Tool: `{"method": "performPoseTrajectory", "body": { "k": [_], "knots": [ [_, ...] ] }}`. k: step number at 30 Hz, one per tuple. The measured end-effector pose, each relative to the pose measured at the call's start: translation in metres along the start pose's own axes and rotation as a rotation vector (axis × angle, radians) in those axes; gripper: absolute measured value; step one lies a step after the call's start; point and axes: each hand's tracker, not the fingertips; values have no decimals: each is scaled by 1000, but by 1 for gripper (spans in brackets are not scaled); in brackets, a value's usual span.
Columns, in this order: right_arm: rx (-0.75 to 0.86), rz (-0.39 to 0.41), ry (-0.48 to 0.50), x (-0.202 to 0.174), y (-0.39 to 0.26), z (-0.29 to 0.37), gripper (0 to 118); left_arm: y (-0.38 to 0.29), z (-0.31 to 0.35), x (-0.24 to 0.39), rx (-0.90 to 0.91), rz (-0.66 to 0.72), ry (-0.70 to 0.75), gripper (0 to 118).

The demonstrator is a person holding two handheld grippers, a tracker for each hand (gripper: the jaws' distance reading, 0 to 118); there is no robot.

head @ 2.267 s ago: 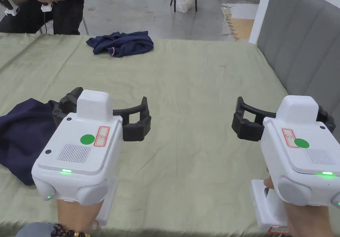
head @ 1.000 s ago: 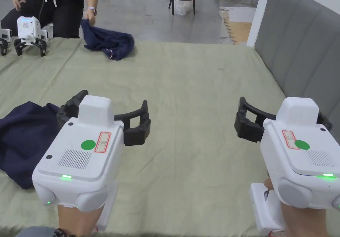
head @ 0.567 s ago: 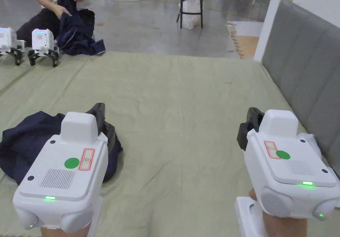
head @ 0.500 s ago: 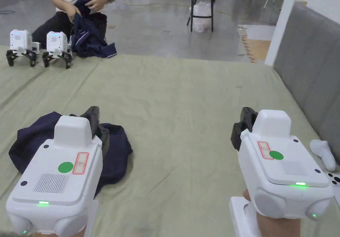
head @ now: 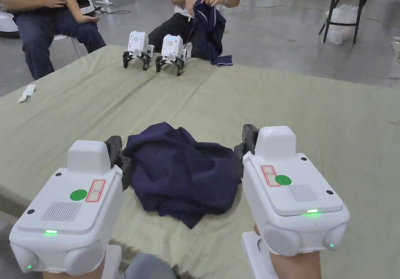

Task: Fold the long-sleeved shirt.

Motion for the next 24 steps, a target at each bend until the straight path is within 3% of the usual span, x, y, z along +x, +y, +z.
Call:
{"method": "performPoseTrajectory", "body": {
  "k": [1,2,4,5,6,11,13,15,16,17,18,21,24],
  "knots": [
    [5,5,0,0,-3,-1,0,1,-11,0,-60,26,-7,11],
    [6,10,2,0,-5,-1,0,2,-29,2,-124,50,-44,25],
    [-7,13,9,0,-8,-3,0,1,-73,2,-321,102,-93,83],
    [-15,14,12,1,-12,-5,0,-5,-97,3,-397,128,-101,106],
    [-24,14,11,1,-14,-7,0,-11,-122,1,-464,153,-129,108],
    [-73,12,5,10,-29,-26,0,-49,-237,6,-710,154,-106,101],
    [-88,5,5,14,-35,-32,0,-65,-271,5,-787,207,-97,87],
    [-107,0,-4,19,-39,-38,0,-83,-294,7,-822,215,-87,82],
    [-115,-4,-6,22,-42,-40,0,-88,-301,9,-855,198,-84,72],
    [-118,-5,-9,23,-43,-39,0,-91,-305,9,-870,189,-81,47],
    [-122,-5,-15,26,-45,-40,0,-90,-303,11,-874,194,-91,13],
    [-133,-11,-34,36,-47,-38,0,-67,-294,20,-777,160,-111,13],
    [-127,-35,-63,52,-46,-30,0,-23,-267,33,-724,146,-218,12]
  ]
}}
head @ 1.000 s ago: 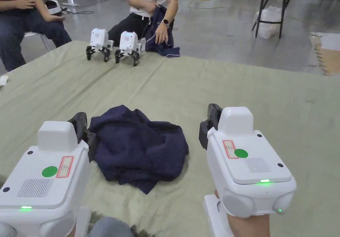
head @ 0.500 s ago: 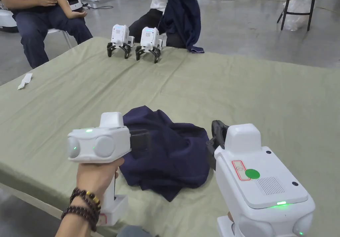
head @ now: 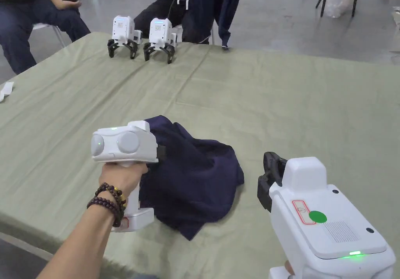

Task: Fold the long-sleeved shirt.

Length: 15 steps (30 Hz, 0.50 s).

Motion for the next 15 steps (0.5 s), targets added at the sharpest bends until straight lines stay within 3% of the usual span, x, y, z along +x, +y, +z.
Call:
{"method": "performPoseTrajectory", "body": {
  "k": [8,15],
  "knots": [
    [42,-72,-161,66,7,44,0,22,109,161,185,-276,-321,12],
    [81,-134,-394,152,8,112,0,-37,64,349,61,-405,-651,12]
  ]
}}
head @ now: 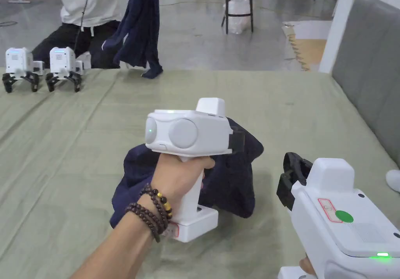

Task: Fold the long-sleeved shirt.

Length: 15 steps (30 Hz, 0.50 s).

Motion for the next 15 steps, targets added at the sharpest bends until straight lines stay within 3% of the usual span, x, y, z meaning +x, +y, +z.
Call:
{"method": "performPoseTrajectory", "body": {
  "k": [5,8,9,10,11,12,13,15],
  "knots": [
    [-21,-19,-158,63,-2,18,0,-70,-131,53,-210,73,-133,12],
    [-42,-33,-204,84,-7,25,0,-107,-164,58,-274,82,-80,12],
    [-63,-46,-213,88,-9,26,0,-111,-166,57,-269,77,-67,17],
    [-77,-59,-202,91,-10,27,0,-108,-160,53,-238,82,-70,30],
    [-90,-81,-175,93,-13,28,0,-107,-152,51,-205,87,-74,58],
    [-101,-89,-155,93,-15,29,0,-100,-144,47,-204,87,-77,97],
    [-109,-86,-152,91,-15,29,0,-91,-133,44,-197,75,-71,111],
    [-114,-64,-139,84,-17,27,0,-79,-96,34,-118,43,-36,103]
  ]
}}
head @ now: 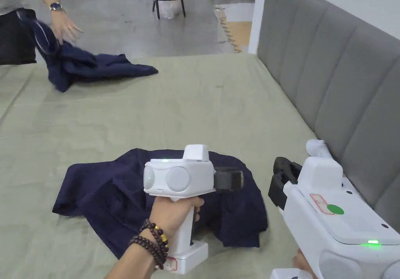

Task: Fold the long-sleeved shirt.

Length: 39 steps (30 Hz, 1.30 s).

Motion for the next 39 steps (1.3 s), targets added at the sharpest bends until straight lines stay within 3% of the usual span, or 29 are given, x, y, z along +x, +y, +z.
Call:
{"method": "performPoseTrajectory", "body": {
  "k": [2,8,12,13,14,15,16,26,29,30,33,38,39],
  "knots": [
    [-9,36,21,-8,2,1,0,5,44,-10,156,1,31,104],
    [-2,65,45,-35,16,11,0,-48,177,-47,375,41,258,100],
    [2,95,67,-47,20,15,0,-98,230,-64,424,84,439,81],
    [-1,89,78,-49,21,16,0,-110,240,-69,442,96,474,73],
    [3,88,85,-51,20,17,0,-119,246,-74,453,106,506,56],
    [8,92,87,-53,20,19,0,-125,249,-78,446,94,532,25],
    [12,102,87,-55,20,20,0,-130,250,-81,434,74,567,5],
    [-10,121,87,-56,18,18,0,-116,219,-90,313,83,526,8],
    [-21,117,80,-51,16,12,0,-100,183,-116,212,147,533,83],
    [-25,114,77,-50,14,10,0,-96,166,-129,167,177,527,96],
    [-51,106,70,-46,9,0,0,-87,114,-168,52,286,503,88],
    [-102,121,76,-33,6,-23,0,-79,48,-201,-53,280,568,82],
    [-114,126,81,-29,9,-31,0,-79,41,-205,-42,278,562,71]
  ]
}}
